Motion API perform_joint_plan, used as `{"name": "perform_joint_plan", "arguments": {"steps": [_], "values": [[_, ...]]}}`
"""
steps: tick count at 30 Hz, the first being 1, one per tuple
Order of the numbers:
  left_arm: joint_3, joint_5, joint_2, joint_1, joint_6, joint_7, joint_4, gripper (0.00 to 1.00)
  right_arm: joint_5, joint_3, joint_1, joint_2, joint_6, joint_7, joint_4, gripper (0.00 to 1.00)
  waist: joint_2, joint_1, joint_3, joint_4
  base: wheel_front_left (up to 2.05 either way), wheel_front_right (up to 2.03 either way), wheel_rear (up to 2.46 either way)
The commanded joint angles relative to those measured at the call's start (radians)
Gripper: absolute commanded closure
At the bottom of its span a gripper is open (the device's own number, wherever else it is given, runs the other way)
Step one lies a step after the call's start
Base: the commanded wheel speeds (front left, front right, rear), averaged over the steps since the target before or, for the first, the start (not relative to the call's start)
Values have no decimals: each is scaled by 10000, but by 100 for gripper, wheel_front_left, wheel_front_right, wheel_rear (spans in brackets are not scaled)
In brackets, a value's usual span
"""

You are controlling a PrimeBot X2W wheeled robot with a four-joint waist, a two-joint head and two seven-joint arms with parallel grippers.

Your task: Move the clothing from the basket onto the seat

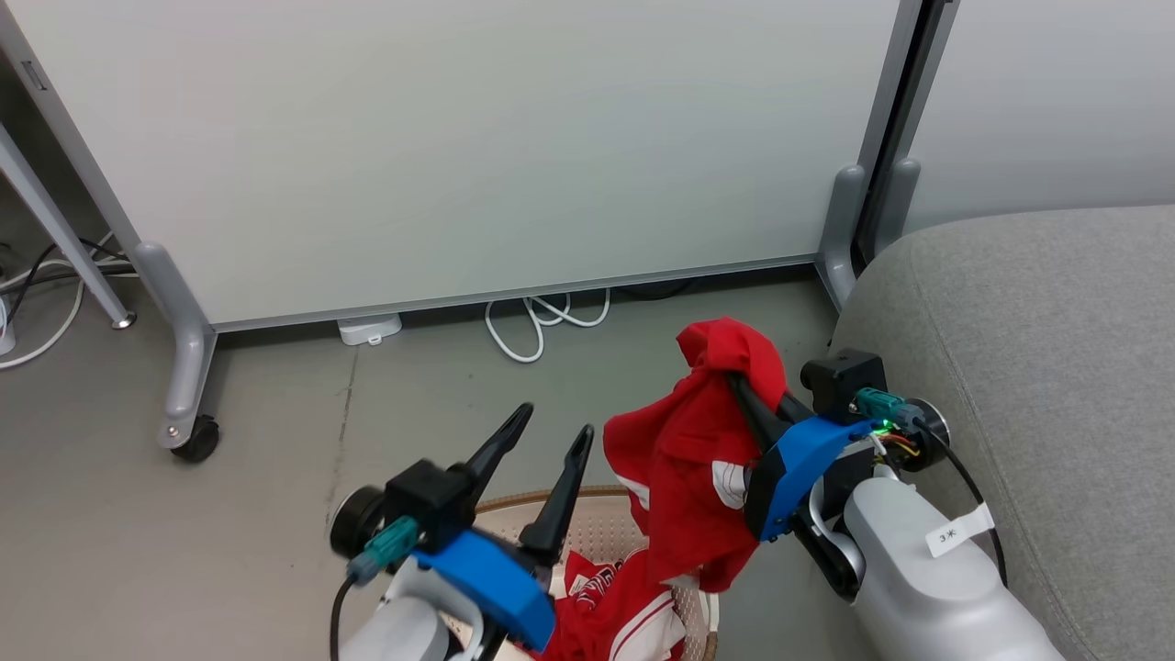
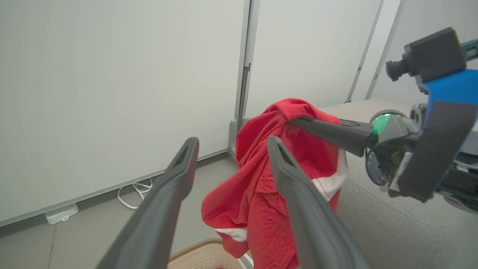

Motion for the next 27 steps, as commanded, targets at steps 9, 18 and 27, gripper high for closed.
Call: {"name": "perform_joint_plan", "arguments": {"steps": [9,18,27], "values": [[1755,1337,-264,1883,-451,-26,-737,0,-144,-141,390,-22,1,-77,-180,100,0,0,-49,-13,0,0,0],[2409,2111,-566,2454,-693,-26,-751,0,-220,-212,507,-22,1,-20,-259,100,0,0,-66,21,0,0,0],[2614,2335,-738,2532,-785,-27,-738,0,-143,-177,519,-22,1,41,-379,100,0,0,-18,-223,0,0,0]]}}
